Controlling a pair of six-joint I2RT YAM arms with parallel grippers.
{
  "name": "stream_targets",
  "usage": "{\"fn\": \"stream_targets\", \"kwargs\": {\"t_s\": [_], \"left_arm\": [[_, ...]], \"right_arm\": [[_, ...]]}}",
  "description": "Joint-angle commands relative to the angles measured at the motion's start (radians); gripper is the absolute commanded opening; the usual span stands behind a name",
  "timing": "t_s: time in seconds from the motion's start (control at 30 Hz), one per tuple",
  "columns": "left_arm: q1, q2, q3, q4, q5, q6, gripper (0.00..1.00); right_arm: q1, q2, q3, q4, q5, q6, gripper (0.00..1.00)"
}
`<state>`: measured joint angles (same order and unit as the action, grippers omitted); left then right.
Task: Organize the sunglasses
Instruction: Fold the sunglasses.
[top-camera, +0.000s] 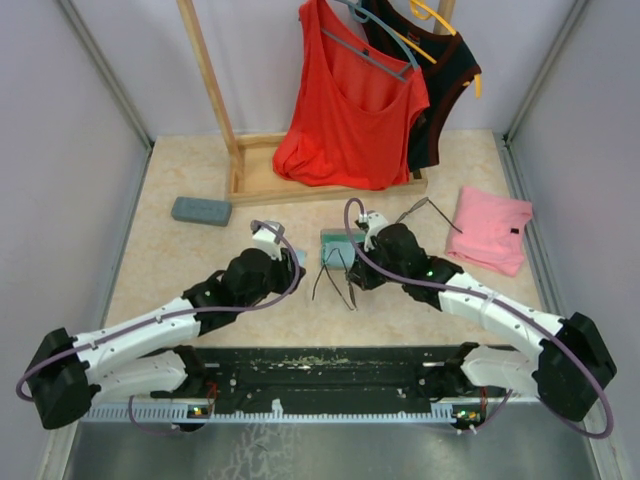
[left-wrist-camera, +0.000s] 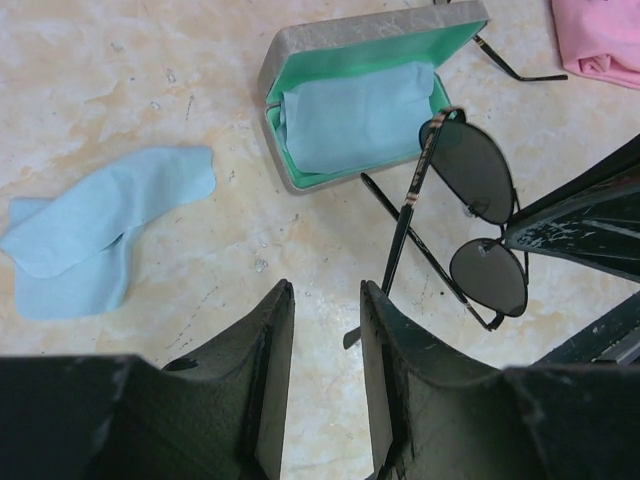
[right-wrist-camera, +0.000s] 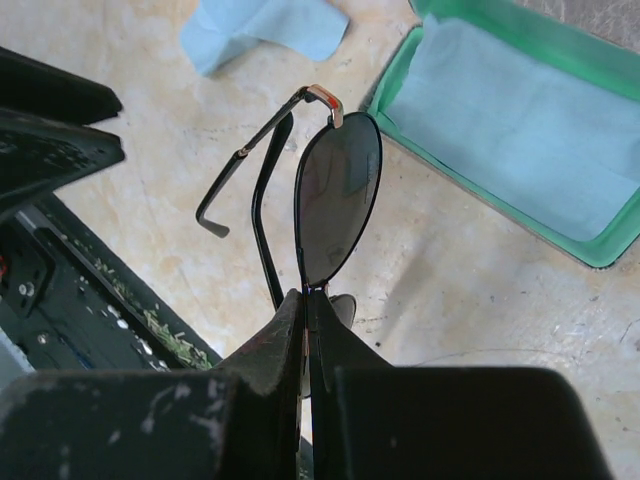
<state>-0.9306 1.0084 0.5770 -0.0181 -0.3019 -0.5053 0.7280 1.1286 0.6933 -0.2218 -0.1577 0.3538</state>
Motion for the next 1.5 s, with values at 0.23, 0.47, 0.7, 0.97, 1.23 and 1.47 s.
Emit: {"fn": "stream_targets", "kwargs": {"t_s": [0.23,0.47,0.7,0.97,1.23,1.47], "left_arm": [[0.004,0.098,-0.005,0.046,0.074,-0.018,0.36],[0.004,0.167,-0.002,0.091,0.114,-0.015,0.34],[0.001,0.207,0.017,0.134,0.222,-0.004,0.31],[-0.008,0.248,0.015,0.208,0.310,-0.007,0.29],[-0.028,0.290,0.029,0.245,0.335,-0.018,0.26],[-0.046,0.309,0.039,0.268,0.352,-0.023,0.26]], "right_arm": [[-0.007,-0.064,-0.037,0.162,0.002,0.166,0.00],[-0.007,-0.050,-0.038,0.216,-0.038,0.201,0.00],[-0.007,-0.028,-0.059,0.288,-0.040,0.257,0.00],[-0.007,0.008,-0.071,0.389,-0.047,0.313,0.00],[-0.006,0.037,-0.067,0.429,-0.078,0.331,0.00],[-0.006,0.049,-0.070,0.445,-0.086,0.339,0.00]]}}
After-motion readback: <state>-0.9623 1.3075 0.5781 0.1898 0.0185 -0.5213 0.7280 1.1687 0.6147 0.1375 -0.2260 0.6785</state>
